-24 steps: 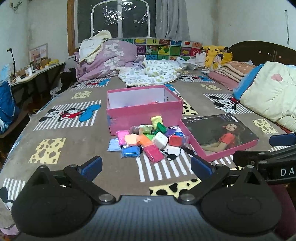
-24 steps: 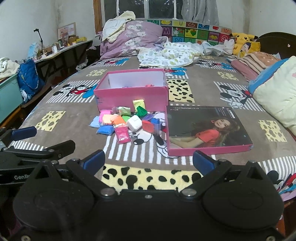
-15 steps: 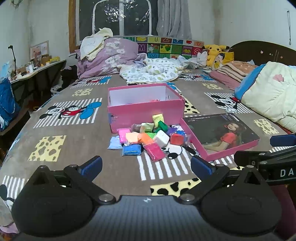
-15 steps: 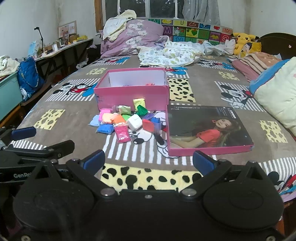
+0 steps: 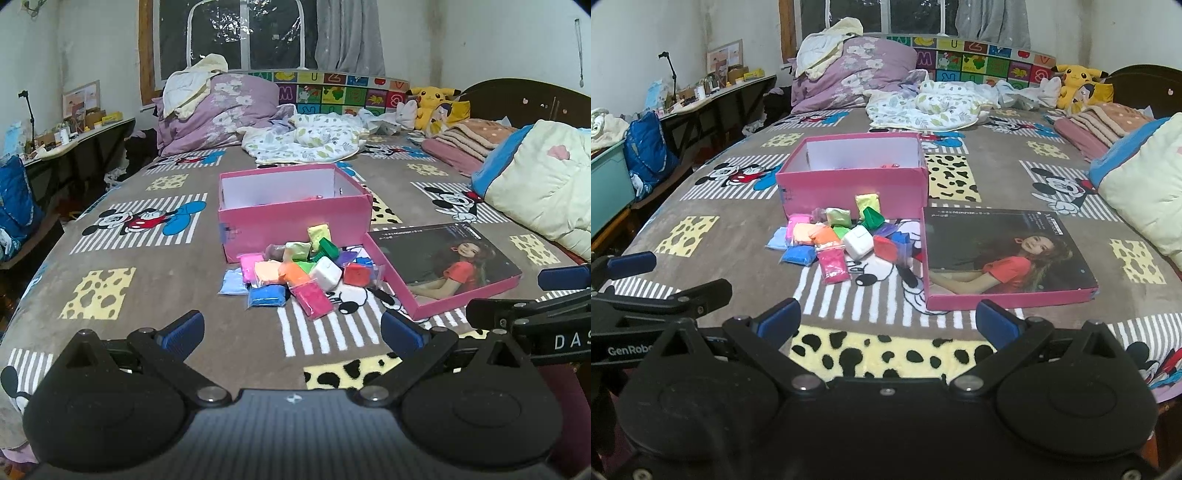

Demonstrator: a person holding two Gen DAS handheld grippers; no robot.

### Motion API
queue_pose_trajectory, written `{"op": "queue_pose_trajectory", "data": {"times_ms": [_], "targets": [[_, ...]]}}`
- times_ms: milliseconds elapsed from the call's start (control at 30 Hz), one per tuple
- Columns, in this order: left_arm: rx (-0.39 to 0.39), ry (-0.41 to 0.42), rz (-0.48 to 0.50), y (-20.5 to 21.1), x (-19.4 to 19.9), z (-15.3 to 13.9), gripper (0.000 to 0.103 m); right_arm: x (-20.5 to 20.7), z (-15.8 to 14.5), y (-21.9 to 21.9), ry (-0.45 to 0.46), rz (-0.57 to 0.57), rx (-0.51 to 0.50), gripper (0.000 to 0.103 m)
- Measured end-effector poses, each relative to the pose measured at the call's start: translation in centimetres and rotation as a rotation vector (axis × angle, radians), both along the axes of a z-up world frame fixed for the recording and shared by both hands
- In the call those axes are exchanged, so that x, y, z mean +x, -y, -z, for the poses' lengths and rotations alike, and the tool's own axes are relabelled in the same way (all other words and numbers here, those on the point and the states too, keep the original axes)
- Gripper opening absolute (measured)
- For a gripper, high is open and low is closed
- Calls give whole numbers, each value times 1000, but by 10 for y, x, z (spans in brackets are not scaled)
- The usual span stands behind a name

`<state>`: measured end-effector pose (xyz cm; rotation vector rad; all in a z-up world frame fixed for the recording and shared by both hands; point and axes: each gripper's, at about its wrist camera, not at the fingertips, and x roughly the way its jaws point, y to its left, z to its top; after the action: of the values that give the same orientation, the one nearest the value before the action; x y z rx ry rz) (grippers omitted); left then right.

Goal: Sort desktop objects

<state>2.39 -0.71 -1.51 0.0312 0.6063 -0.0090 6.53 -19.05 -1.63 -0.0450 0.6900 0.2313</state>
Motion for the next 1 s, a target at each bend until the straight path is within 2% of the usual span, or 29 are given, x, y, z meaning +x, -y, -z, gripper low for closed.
{"op": "queue_pose_trajectory", "data": {"times_ms": [1000], "targets": [[-9, -31, -8, -2, 13, 12, 102, 11, 15, 0, -35, -19, 10, 103]]}}
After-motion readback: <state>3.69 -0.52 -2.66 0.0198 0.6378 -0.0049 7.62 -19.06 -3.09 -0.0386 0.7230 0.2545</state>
